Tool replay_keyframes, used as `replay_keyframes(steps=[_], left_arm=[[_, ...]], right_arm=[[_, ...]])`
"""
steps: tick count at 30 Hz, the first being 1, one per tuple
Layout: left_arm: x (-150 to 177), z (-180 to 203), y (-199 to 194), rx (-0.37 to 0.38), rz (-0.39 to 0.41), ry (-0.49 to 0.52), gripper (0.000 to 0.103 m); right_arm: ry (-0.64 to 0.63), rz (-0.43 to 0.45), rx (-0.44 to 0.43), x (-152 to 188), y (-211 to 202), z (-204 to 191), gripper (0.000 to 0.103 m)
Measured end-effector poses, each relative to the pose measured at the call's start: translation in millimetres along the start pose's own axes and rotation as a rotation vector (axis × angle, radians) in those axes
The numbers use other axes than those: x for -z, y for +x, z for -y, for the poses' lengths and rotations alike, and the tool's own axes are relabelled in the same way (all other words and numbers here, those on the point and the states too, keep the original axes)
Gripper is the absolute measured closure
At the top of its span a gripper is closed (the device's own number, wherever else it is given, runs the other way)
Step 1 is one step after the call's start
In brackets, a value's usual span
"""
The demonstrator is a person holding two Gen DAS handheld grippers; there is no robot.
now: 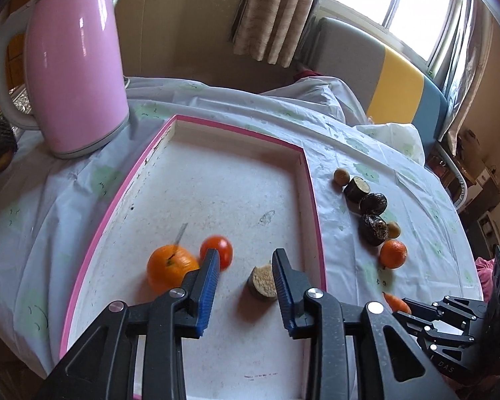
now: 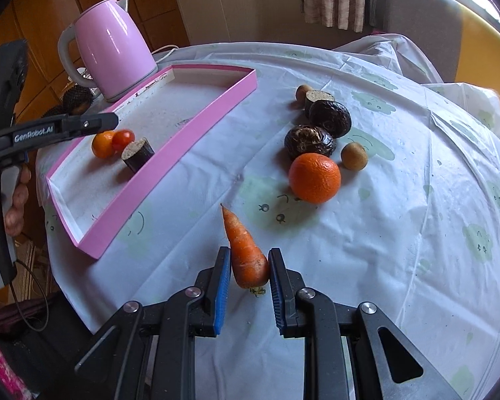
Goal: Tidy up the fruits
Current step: 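Lower the carrot into the tray with the right tool and open it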
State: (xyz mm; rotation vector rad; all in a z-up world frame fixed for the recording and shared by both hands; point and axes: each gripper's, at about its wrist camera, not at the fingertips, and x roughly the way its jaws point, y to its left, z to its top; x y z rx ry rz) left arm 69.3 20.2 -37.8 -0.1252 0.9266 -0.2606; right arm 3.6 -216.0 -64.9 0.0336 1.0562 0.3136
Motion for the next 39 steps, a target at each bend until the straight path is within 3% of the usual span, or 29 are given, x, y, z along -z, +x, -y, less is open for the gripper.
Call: replay_keyframes(steps=[6,13,28,32,39], left_arm=[[10,-6,-13,-0.041,-0.007,-0.05,0.07],[15,-12,-27,-0.06,0.018,-0.06,0.07],[19,-31,-32,-0.074,0.017,-0.113,0.07],[19,-38,-32,-0.082,0.016,-0.131,0.069],[22,-41,-29,-0.092,0.005,-0.139,0.069]], right_arm=[[0.032,0.039,-0.019,-11,-4,-11,0.08],[-0.013,0.076,-0.092,-31,-8,-48,0.08],[-0.125,0.048,-0.205,-66,19,-120,0.08],[-0.138,0.038,-0.234,-72,29,-128,0.079],[-0.113,0.034,-0.21,-70,36,-125,0.078]])
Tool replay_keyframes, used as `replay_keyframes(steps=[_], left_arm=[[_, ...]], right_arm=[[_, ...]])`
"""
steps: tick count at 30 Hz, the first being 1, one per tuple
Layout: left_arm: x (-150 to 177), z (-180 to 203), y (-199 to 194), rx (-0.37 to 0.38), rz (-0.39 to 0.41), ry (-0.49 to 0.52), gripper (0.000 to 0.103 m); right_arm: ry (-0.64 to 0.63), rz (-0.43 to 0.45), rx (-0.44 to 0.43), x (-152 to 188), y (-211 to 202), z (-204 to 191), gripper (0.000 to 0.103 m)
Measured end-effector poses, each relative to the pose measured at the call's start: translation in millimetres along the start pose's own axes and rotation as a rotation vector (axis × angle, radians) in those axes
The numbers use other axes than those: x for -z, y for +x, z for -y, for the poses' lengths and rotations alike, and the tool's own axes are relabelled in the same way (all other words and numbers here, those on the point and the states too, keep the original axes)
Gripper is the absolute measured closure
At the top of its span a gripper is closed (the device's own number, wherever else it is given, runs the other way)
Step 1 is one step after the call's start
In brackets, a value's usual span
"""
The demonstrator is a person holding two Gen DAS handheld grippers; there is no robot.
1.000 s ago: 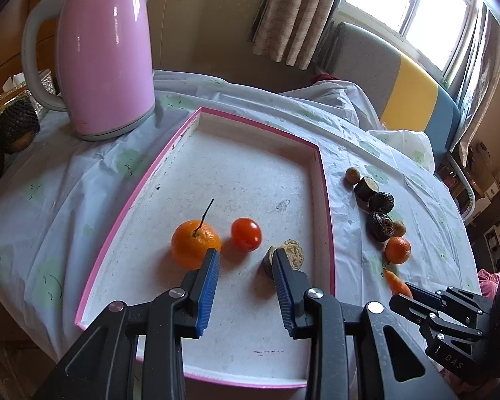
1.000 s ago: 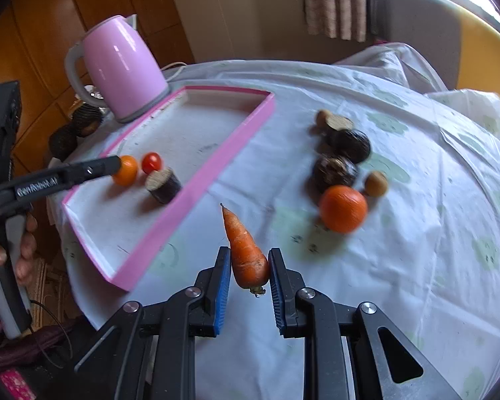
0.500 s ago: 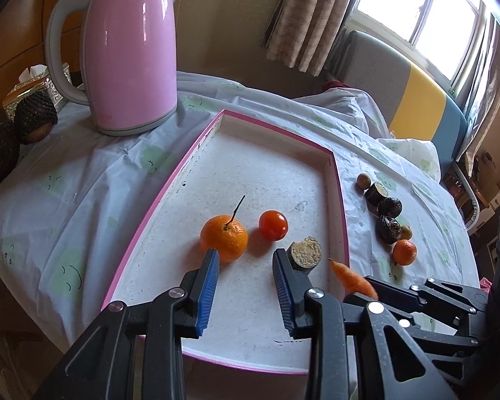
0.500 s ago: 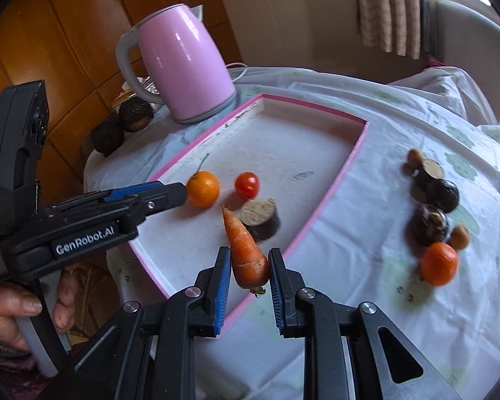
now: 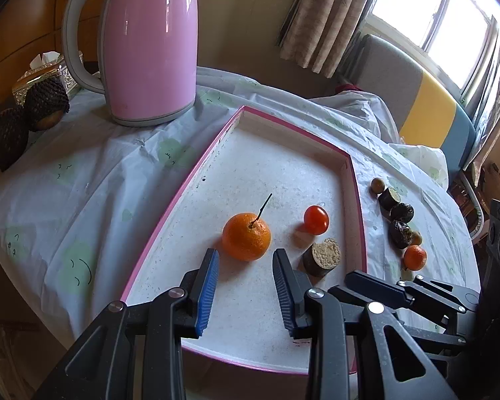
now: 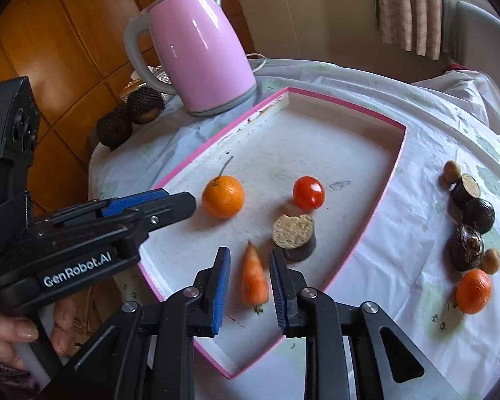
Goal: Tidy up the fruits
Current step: 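Lower the carrot into the tray with the right tool and open it, then move both tools back toward the remaining fruits beside the tray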
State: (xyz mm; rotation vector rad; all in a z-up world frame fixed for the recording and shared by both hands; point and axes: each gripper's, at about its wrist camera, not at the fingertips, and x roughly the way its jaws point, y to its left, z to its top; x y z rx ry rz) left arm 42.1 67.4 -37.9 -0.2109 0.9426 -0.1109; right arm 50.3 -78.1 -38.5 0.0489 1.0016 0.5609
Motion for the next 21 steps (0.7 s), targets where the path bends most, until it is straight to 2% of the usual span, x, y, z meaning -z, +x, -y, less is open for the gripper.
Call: replay_keyframes(steps=[7,9,21], left_arm=[[4,15,0,0.017,-0.009,0.044,0.069],[5,20,-1,0.023,-0.01,0.063,0.069],[13,46,-5,0.038,-0.002,0.148,0.07]], right_arm=[[0.04,0.05,0.074,11,-20,12,0.078],[0.059,0.064,0.101,15,-26,18,0.071],[0.165,0.116,0.203,38,-56,53,0.07]])
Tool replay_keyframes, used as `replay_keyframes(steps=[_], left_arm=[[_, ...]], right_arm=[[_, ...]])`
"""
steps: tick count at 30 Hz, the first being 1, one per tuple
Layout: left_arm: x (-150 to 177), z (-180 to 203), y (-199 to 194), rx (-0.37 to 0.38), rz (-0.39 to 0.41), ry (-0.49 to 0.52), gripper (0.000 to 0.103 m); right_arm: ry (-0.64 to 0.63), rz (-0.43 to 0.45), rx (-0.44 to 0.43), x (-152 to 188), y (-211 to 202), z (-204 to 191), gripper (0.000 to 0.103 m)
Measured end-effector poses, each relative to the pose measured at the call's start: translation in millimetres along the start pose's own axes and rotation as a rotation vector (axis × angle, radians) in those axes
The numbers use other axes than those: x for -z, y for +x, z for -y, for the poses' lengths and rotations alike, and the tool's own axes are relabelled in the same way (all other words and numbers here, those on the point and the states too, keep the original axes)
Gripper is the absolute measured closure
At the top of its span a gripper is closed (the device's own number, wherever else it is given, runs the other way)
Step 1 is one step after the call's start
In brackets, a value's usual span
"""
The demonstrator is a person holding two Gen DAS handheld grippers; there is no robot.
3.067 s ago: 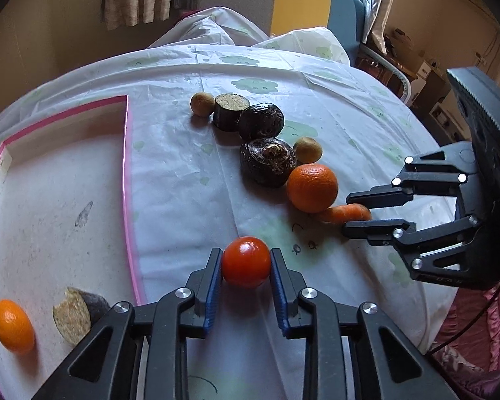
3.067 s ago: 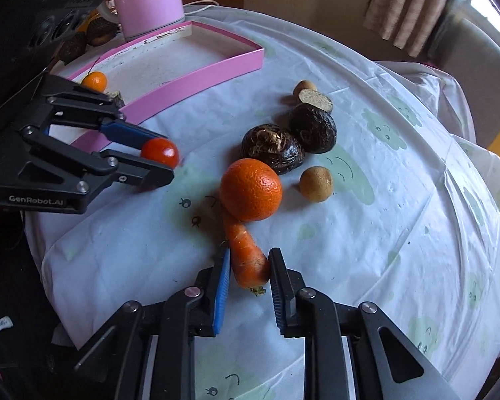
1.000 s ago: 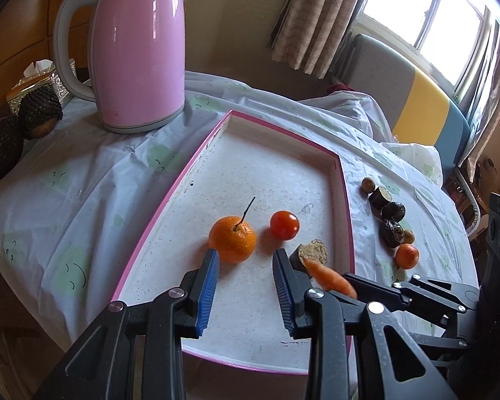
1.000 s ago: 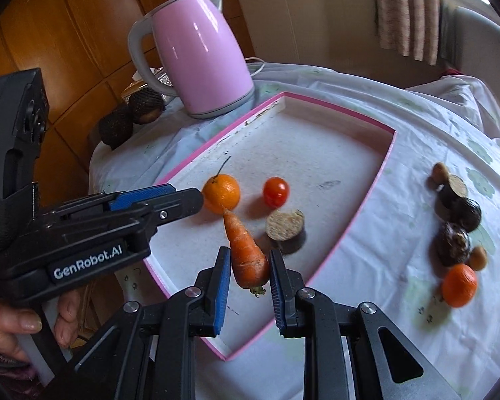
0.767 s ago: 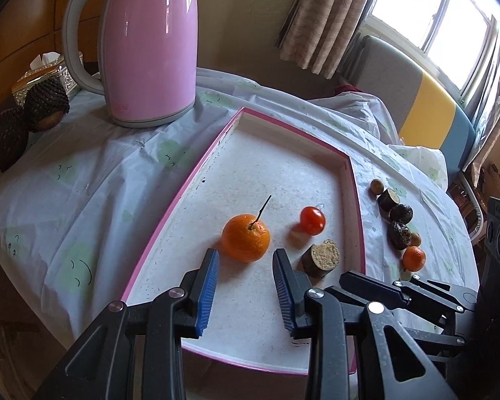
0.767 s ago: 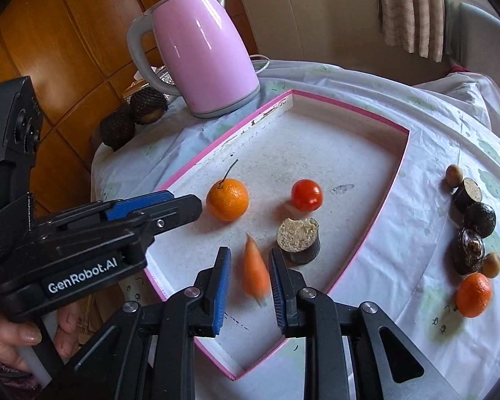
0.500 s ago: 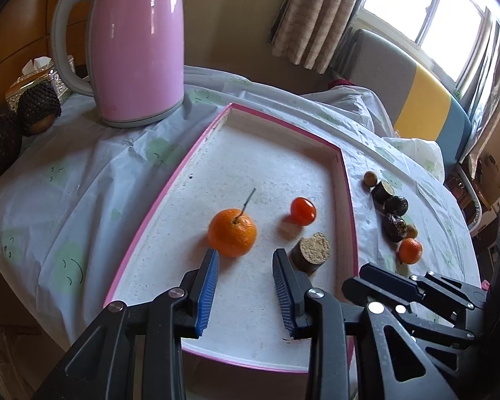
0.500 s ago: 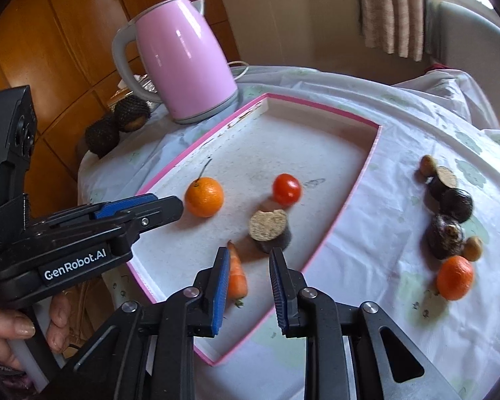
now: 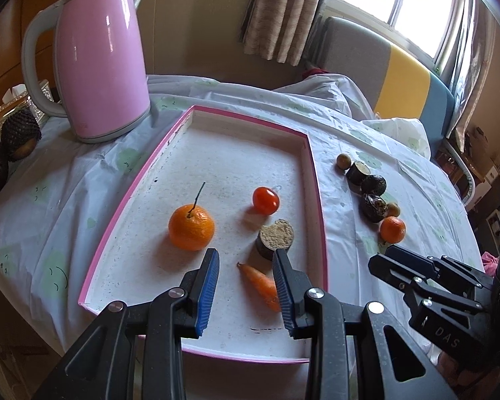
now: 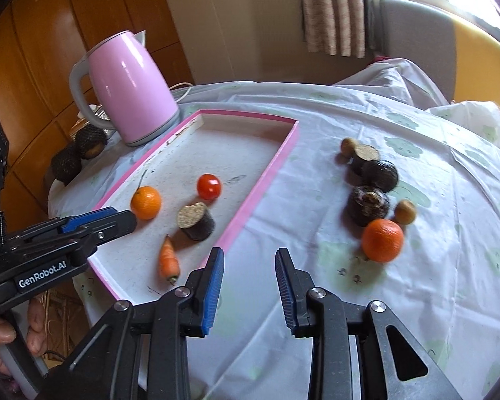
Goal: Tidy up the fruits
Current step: 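Move both tools back toward the remaining fruits beside the tray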
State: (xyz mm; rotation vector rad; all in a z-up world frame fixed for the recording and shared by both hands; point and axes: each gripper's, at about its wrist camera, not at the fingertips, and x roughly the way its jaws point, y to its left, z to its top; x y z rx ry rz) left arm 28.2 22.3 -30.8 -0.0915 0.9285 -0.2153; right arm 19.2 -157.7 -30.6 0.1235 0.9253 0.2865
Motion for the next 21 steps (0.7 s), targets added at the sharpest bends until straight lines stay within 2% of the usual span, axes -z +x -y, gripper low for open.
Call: replay_keyframes(steps=[5,9,21], left_arm=[[2,8,1,0.004,-0.009,0.028,0.069],[4,17,2,0.01,-0.018,0.051,0.07],[6,44,8,0.032,-0.039,0.126,0.07]], right_arm=[[0.042,0.016,0.044,6,-7,18,0.069],[0.079,0.036,0.081,9,-12,35,0.06],[0.207,0.075,0.181,20,-29,86,0.057]])
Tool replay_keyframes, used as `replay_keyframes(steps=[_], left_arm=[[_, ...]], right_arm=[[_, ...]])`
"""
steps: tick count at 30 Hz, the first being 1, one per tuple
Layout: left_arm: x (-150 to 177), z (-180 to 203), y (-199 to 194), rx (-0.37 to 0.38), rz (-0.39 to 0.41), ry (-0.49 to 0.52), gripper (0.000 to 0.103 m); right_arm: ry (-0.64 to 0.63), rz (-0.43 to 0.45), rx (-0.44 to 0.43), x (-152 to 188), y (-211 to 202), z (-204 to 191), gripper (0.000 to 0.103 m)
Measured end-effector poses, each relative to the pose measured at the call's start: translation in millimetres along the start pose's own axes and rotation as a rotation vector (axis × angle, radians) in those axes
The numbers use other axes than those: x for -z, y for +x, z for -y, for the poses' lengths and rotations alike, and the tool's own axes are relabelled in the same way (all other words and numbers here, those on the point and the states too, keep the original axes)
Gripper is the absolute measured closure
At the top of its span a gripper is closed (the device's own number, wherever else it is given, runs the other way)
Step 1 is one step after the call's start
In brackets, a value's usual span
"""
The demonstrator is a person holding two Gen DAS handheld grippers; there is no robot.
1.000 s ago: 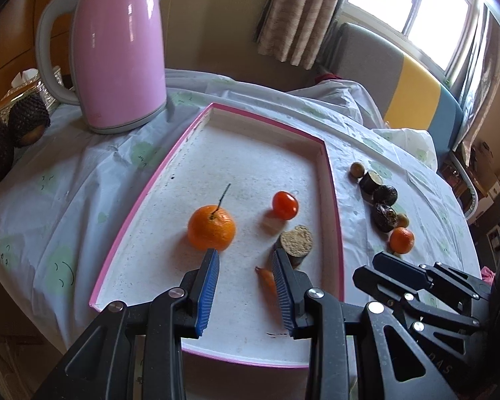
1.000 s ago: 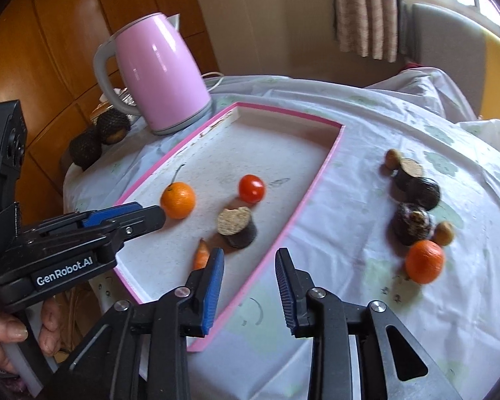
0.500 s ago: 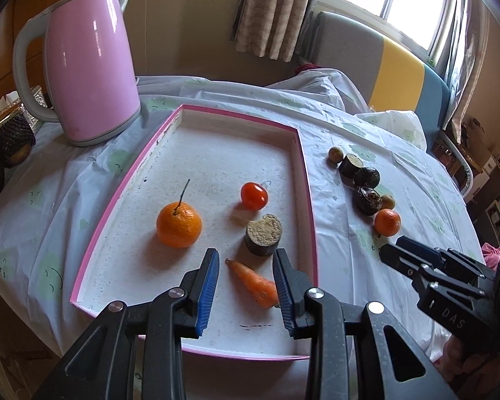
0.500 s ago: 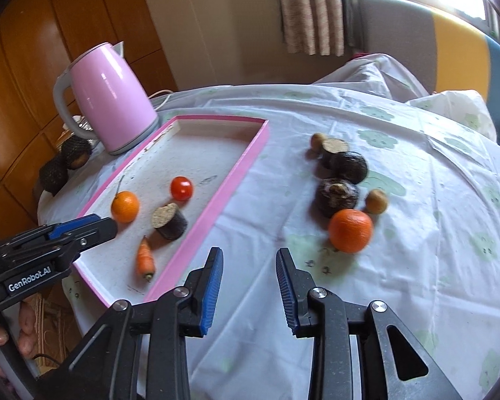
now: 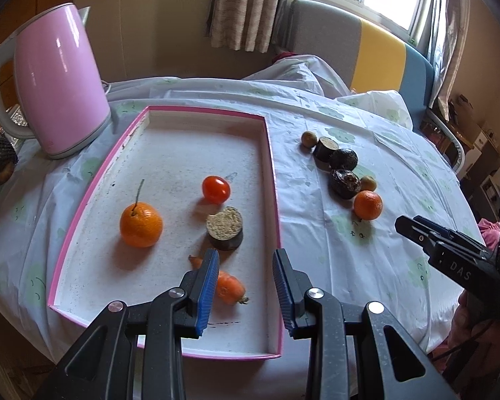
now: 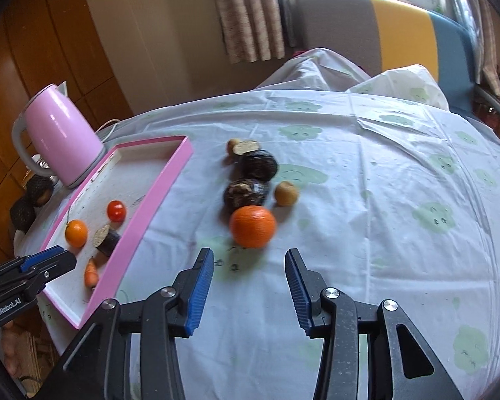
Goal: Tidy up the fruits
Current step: 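Move both tools back toward the remaining fruits beside the tray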
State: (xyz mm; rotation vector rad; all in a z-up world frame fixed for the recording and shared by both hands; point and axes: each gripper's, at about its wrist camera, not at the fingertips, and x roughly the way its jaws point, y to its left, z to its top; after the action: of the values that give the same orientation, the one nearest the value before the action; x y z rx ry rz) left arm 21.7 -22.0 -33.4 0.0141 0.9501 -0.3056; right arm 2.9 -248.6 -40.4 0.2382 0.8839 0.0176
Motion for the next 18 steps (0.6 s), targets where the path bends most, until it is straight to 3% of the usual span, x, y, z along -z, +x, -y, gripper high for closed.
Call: replay_keyframes(steps=[3,18], left_arm=[[0,9,3,0.014,-0.011,0.029,0.07],[-7,64,30,0.144,-0.083,0.152,0.067]], right_arm=[[0.021,0.004,0.029,1,-1,12,0.052],[0.12,-0.012,0.123,7,3,59,0.052]])
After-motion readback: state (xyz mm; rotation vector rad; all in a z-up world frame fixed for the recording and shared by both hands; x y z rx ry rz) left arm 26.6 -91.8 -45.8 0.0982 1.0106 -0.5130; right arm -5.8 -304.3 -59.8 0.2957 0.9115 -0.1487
